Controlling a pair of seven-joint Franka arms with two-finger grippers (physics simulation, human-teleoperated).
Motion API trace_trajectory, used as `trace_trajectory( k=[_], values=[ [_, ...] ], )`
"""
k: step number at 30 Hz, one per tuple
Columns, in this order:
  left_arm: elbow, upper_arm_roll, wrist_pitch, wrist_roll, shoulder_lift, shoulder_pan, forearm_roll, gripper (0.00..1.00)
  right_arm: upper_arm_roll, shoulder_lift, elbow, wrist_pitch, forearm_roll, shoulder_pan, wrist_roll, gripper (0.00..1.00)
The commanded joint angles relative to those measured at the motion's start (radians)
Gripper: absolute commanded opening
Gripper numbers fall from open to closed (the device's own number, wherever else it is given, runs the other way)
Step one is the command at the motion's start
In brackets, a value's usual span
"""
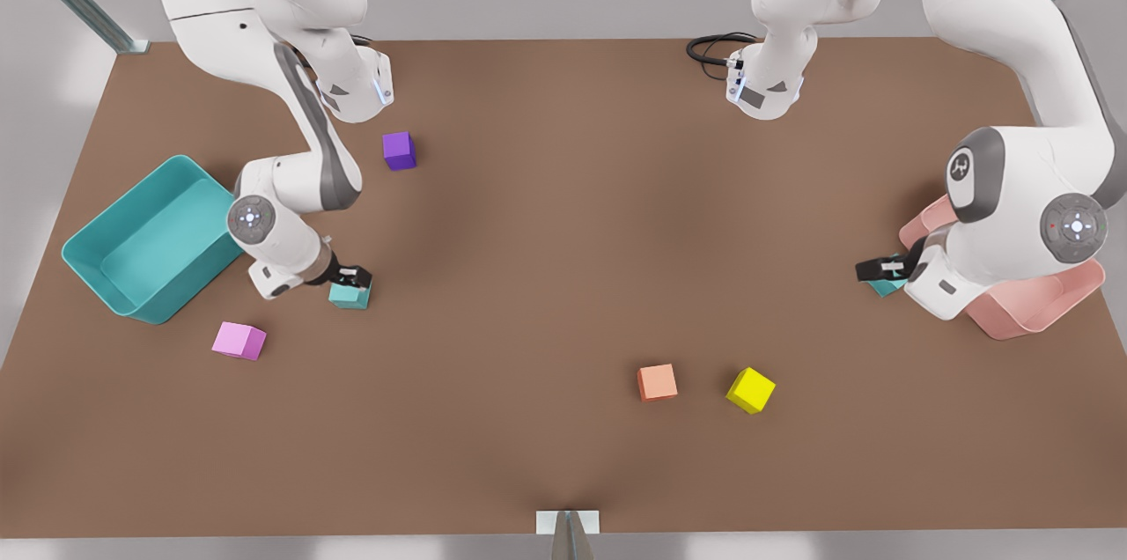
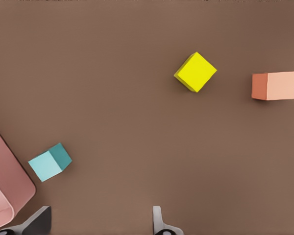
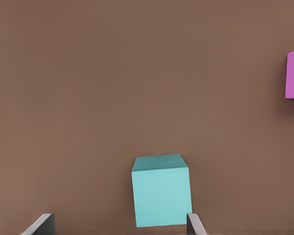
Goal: Stack the two blue cubes on top of each other
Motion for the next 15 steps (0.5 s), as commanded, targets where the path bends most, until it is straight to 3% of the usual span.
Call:
trace_trajectory(
  k=[1,9,15],
  values=[
    [0.002,-0.001,0.028,-0.018,-0.002,-0.001,0.001,1.0,0.001,-0.001,-0.03,0.137,0.002,-0.01,0.137,1.0],
    [-0.008,-0.001,0.023,-0.015,-0.002,0.0,-0.002,1.0,0.002,0.003,-0.095,0.154,0.008,-0.051,0.171,1.0],
    [-0.02,-0.001,0.014,-0.015,-0.006,0.006,0.002,1.0,0.014,0.043,-0.141,0.269,0.012,-0.05,0.183,1.0]
  ],
)
